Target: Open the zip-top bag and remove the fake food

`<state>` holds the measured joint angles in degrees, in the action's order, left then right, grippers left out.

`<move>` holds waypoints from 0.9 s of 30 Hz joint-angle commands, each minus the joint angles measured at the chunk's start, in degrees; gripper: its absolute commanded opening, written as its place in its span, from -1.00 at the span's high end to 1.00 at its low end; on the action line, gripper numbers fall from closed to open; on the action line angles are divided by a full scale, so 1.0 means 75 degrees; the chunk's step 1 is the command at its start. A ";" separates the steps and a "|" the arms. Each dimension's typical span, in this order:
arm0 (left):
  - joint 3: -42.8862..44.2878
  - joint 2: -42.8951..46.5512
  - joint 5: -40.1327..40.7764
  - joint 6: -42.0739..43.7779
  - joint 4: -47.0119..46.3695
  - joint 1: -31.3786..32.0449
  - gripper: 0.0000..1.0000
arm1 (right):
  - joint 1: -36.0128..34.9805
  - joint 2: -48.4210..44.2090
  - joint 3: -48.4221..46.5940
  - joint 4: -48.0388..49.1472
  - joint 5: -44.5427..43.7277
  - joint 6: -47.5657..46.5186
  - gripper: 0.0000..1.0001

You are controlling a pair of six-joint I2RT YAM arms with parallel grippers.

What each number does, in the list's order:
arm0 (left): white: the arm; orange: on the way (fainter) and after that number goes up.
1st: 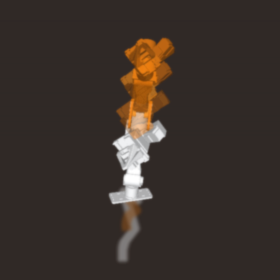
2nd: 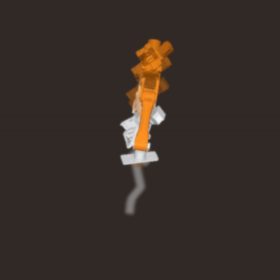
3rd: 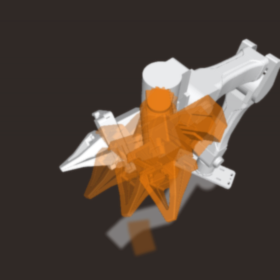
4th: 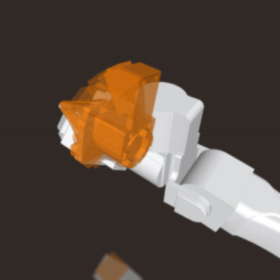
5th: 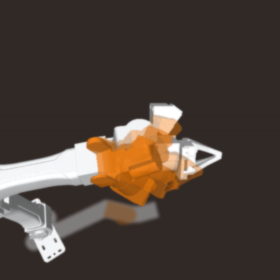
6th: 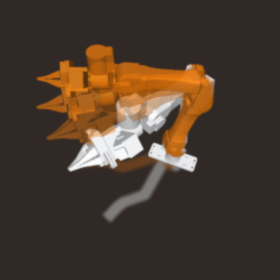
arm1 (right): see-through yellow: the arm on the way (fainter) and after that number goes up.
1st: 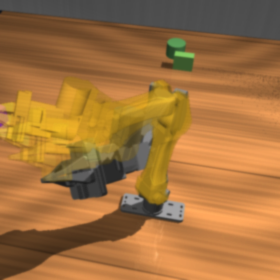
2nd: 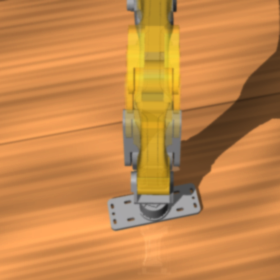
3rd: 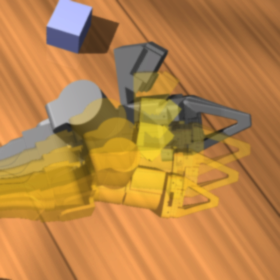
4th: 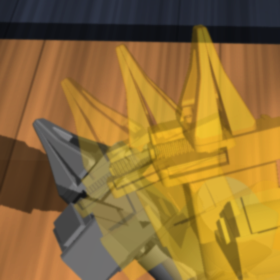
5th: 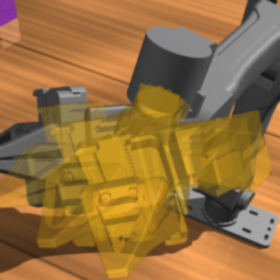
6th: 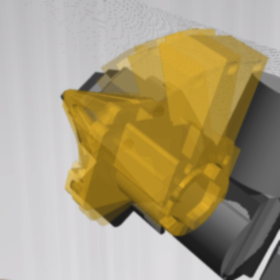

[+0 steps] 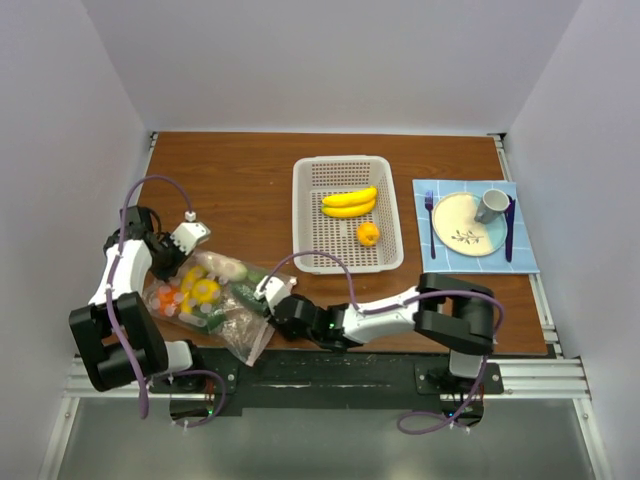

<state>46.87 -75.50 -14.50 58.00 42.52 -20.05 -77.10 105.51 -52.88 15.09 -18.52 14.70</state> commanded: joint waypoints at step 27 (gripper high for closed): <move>0.3004 0.0364 -0.1358 -0.1545 0.1723 0.0049 1.00 | 0.1523 -0.6244 0.0632 -0.4976 -0.3602 0.1156 0.89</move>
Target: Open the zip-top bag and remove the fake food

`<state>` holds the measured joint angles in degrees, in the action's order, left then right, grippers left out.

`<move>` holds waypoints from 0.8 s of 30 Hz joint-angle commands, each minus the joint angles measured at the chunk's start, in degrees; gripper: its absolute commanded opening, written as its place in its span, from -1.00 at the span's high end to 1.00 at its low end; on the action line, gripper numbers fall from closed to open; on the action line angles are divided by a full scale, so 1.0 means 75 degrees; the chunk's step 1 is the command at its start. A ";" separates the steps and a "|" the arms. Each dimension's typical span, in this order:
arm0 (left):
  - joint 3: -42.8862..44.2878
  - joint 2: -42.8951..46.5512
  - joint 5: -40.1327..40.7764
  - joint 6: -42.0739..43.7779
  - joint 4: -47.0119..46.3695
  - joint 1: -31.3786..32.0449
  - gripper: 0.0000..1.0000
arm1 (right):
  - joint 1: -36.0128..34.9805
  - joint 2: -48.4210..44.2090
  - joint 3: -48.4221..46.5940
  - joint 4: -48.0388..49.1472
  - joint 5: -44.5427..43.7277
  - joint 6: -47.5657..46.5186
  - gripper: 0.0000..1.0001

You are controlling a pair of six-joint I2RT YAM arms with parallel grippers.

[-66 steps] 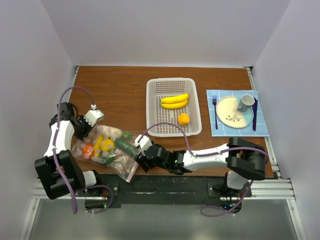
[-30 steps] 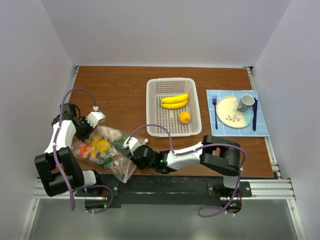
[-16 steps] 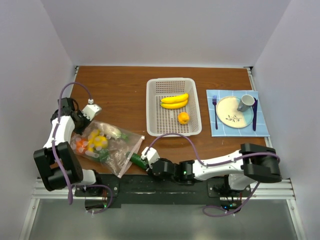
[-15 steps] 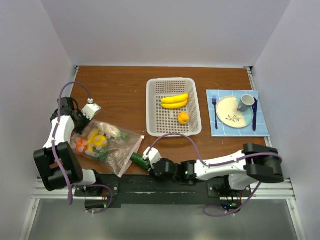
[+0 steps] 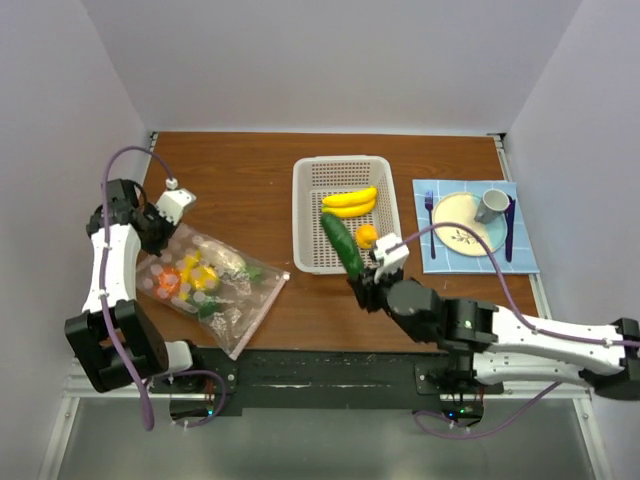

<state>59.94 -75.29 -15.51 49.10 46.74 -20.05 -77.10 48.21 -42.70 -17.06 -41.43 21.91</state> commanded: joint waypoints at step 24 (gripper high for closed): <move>-0.1148 0.0254 0.0625 -0.0347 -0.1415 0.0084 1.00 | 0.0825 0.3334 -0.1667 0.0668 -0.0476 -0.1081 -0.97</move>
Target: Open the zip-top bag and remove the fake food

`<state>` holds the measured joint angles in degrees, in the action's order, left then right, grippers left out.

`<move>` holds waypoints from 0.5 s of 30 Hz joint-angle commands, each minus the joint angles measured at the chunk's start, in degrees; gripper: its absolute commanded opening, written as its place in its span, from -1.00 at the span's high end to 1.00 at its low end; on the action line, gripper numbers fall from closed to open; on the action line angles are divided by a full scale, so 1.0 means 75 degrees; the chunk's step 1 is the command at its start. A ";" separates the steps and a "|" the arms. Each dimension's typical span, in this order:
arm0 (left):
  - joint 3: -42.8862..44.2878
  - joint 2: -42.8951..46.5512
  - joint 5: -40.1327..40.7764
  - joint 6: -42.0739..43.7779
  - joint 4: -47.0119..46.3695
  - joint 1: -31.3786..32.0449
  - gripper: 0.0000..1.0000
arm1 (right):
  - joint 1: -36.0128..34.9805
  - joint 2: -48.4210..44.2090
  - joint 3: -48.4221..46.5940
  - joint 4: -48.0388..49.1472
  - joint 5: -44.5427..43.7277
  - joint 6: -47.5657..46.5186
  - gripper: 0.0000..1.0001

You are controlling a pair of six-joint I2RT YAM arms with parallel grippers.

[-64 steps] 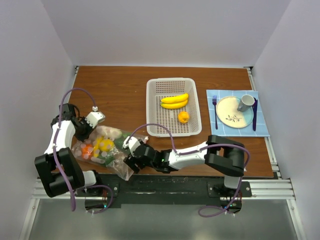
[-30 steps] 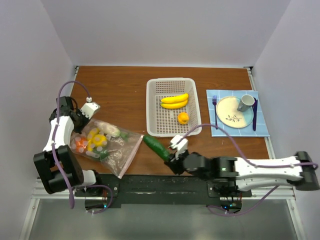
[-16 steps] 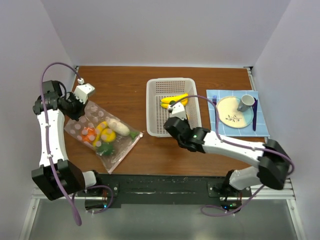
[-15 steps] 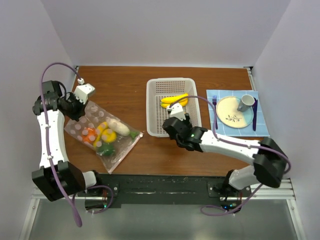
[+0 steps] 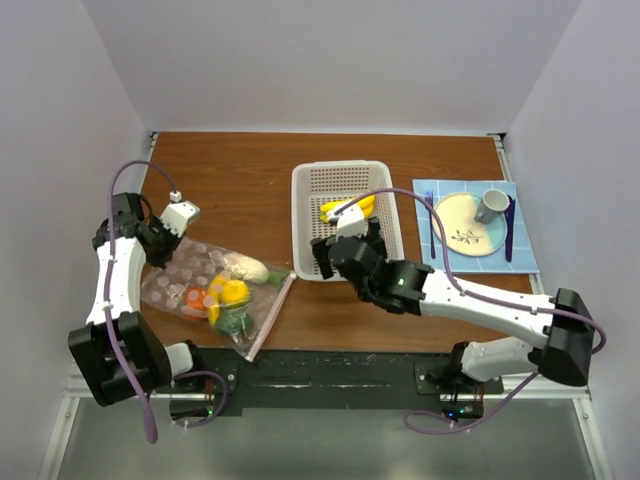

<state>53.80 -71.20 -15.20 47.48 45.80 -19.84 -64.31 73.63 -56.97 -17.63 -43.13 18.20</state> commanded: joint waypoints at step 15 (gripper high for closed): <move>-0.1724 -0.0655 0.1523 -0.0003 -0.2427 0.0559 1.00 | -0.2194 0.2369 0.0226 0.2547 0.1063 -0.0422 -0.79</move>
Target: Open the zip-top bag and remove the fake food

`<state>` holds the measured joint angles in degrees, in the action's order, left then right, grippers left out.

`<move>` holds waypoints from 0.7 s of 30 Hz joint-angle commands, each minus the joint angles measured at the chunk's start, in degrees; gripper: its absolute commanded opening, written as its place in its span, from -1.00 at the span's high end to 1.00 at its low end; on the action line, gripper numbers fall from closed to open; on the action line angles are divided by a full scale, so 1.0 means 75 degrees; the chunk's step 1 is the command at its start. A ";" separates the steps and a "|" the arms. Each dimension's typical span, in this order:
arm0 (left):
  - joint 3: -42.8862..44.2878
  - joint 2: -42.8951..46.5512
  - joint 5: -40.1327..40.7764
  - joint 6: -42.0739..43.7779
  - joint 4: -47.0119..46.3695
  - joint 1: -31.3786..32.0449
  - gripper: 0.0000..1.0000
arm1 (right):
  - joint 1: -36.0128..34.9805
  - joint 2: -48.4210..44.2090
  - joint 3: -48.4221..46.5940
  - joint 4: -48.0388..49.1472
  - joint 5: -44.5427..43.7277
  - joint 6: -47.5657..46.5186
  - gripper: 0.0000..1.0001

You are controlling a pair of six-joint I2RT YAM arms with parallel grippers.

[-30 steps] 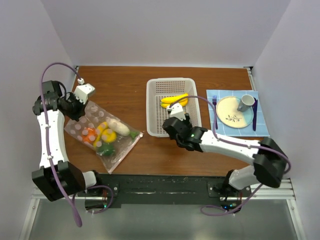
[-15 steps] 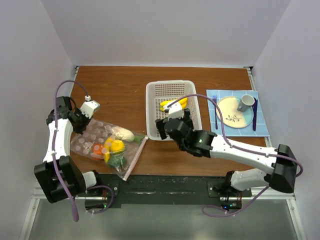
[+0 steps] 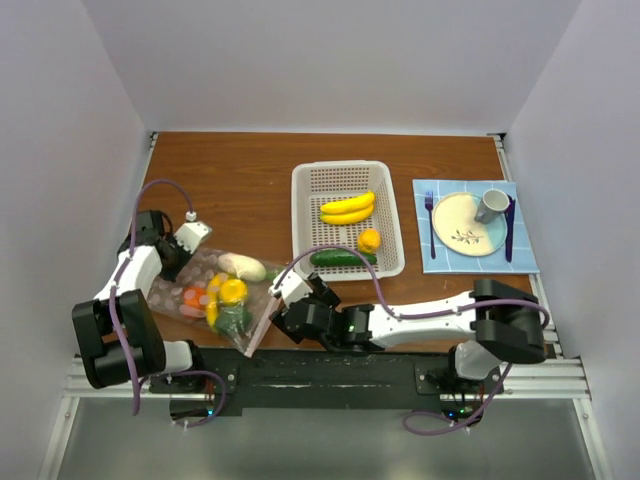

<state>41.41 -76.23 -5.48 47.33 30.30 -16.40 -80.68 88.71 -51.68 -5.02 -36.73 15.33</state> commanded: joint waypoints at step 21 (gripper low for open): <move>0.0081 0.0144 0.0038 -0.0135 -0.0033 0.0359 1.00 | 0.0141 0.2328 -0.1090 0.2449 0.0737 0.0135 -0.64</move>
<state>41.28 -76.16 -4.25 47.22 29.71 -14.41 -80.27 105.89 -57.54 7.81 -32.67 15.22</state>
